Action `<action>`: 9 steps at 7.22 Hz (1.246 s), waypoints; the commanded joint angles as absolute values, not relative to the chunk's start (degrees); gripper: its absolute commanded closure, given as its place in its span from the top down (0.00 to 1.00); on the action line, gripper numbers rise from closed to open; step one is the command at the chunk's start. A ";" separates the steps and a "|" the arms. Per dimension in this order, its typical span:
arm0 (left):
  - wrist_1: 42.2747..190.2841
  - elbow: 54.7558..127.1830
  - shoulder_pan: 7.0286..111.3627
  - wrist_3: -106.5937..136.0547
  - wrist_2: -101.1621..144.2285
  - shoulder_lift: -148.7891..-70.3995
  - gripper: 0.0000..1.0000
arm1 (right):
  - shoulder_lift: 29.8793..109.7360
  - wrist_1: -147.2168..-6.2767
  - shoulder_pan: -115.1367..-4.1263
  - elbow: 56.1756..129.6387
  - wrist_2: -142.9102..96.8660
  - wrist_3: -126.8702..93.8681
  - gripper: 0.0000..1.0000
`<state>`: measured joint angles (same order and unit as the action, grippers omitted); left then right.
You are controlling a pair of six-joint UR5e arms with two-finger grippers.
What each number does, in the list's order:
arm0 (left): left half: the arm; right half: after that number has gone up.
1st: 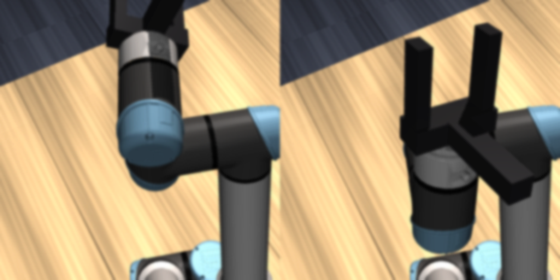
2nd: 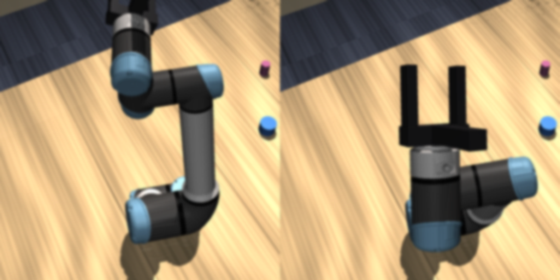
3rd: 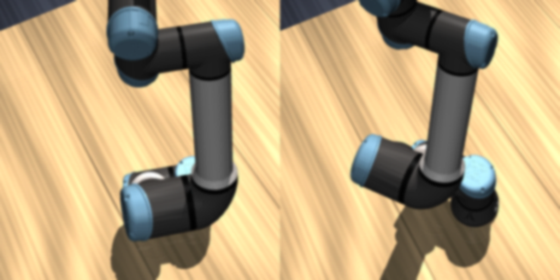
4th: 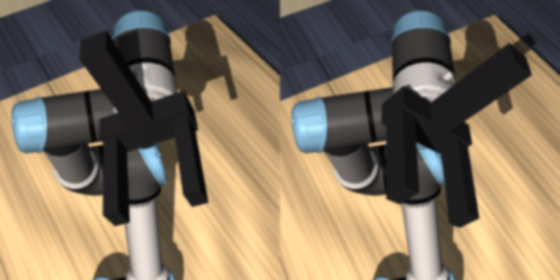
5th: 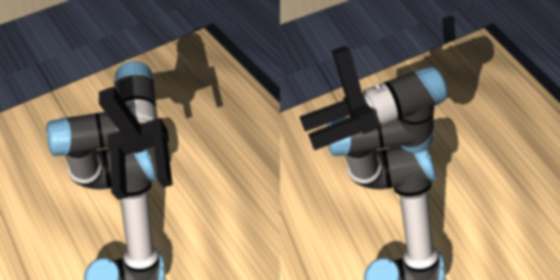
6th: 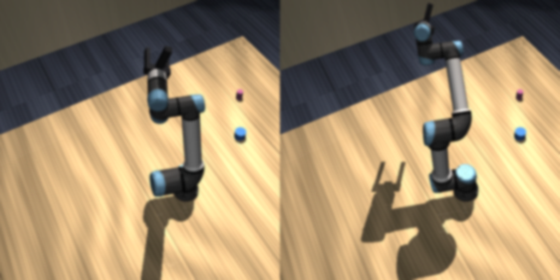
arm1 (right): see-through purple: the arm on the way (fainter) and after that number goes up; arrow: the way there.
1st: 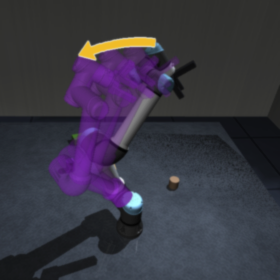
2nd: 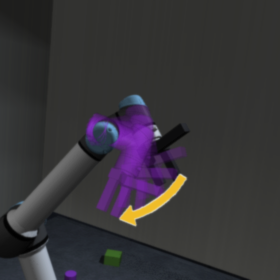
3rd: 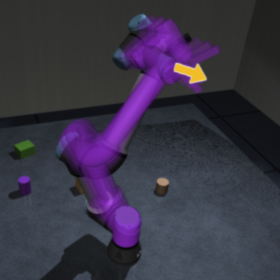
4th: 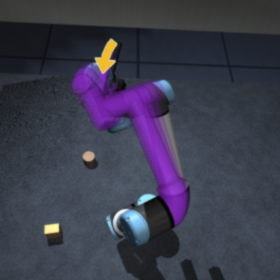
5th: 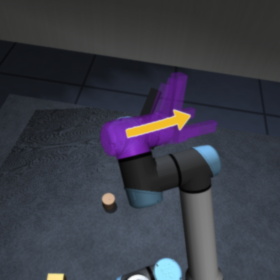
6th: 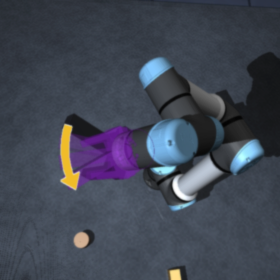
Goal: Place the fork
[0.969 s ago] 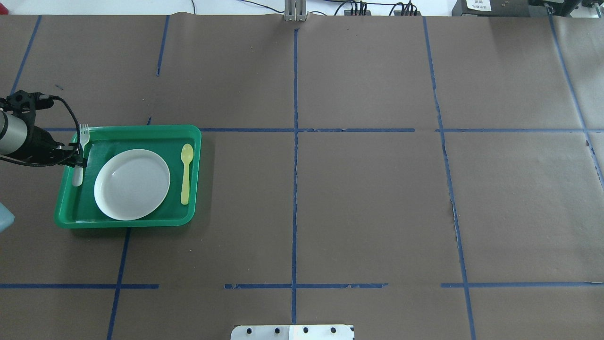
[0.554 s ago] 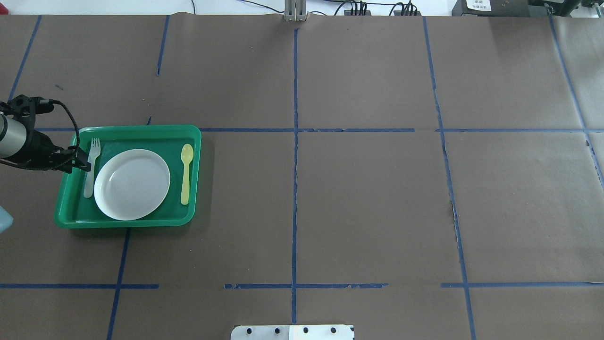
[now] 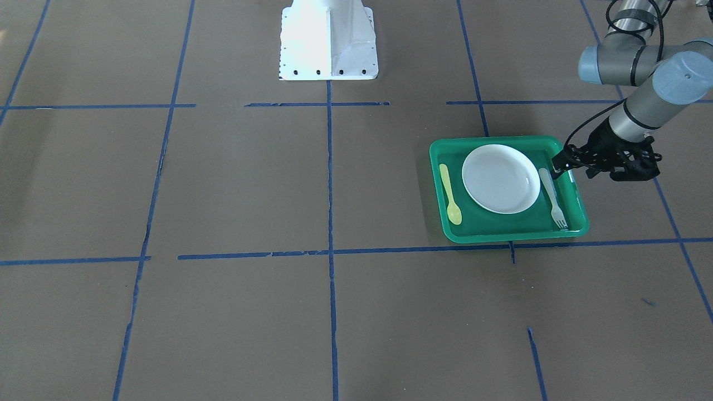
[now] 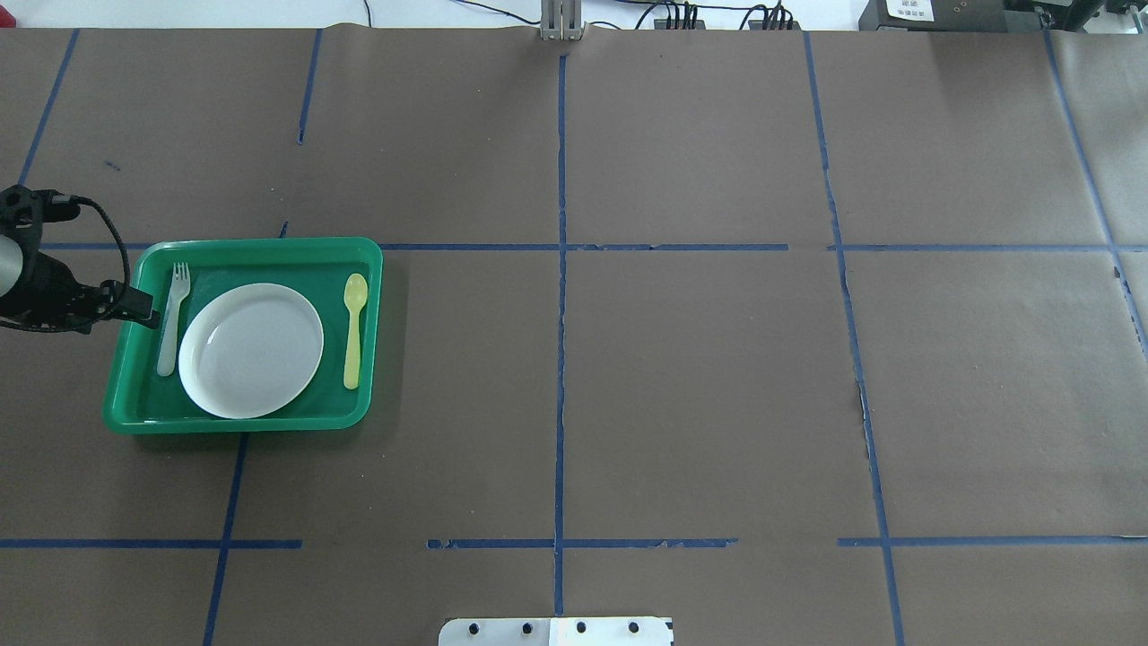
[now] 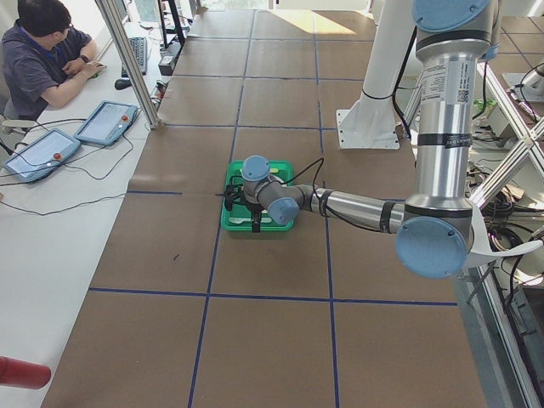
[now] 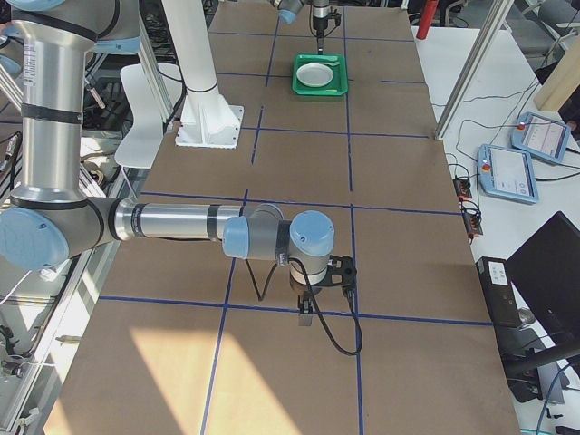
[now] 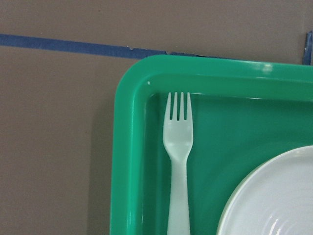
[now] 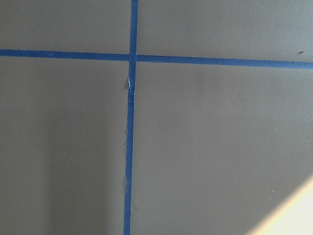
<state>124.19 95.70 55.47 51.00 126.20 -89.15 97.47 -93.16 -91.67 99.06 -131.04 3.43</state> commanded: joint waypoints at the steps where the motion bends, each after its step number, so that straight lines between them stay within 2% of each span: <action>1: 121.49 95.80 63.15 38.22 126.73 -86.68 1.00 | 97.47 -93.16 -91.67 99.14 -131.04 3.43 1.00; 6: 92.77 97.12 87.85 1.45 127.79 -88.50 1.00 | 97.47 -93.16 -91.67 99.05 -131.04 3.43 1.00; 9: 92.63 96.51 90.00 -2.90 134.69 -85.97 1.00 | 97.47 -93.16 -91.67 99.05 -131.04 3.43 1.00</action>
